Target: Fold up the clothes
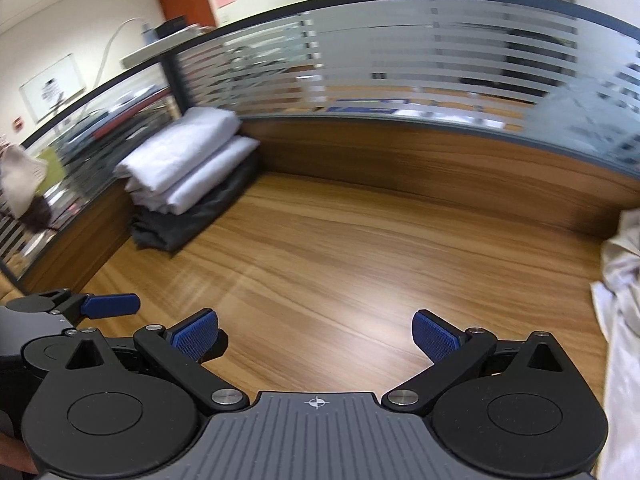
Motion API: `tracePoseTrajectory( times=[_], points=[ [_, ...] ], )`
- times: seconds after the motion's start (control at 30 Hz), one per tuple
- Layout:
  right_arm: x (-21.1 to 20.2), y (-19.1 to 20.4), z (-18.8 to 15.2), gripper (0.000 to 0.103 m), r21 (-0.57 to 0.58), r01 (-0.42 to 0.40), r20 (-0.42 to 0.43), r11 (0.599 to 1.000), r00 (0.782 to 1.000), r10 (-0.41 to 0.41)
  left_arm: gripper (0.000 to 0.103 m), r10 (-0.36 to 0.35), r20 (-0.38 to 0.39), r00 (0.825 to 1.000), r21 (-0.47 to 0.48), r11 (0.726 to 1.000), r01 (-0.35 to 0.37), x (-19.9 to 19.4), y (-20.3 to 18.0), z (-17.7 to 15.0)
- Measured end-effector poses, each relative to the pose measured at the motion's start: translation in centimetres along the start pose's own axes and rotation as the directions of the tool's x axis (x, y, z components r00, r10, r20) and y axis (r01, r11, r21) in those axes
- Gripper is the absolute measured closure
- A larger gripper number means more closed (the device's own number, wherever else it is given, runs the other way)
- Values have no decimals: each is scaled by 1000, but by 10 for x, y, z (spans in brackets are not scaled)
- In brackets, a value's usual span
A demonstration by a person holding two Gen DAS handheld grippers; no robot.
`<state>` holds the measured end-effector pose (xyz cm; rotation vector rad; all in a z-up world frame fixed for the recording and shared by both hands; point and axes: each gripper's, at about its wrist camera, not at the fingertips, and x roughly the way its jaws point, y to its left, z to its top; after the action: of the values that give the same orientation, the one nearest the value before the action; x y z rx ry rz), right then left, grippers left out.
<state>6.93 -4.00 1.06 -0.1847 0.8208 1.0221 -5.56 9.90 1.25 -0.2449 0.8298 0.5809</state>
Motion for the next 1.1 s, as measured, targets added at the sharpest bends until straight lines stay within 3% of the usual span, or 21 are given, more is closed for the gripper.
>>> tracePoseTrajectory(
  times=[0.3,0.53,0.87,1.1],
  points=[
    [-21,-32,-22,0,137,144,15,980,989,-148,0,-80,-3,997,147,986,79,9,-41,5],
    [-35,-57,-47,0,202,283,-25,938,958,-284,0,-137,-14,990,214,967,137,22,-72,6],
    [-40,-97,-66,0,304,375,-67,876,925,-373,0,-187,-35,982,293,937,189,43,-108,12],
    [-31,-114,-75,0,325,409,-86,852,911,-404,0,-173,-29,984,324,930,173,59,-120,22]
  ],
)
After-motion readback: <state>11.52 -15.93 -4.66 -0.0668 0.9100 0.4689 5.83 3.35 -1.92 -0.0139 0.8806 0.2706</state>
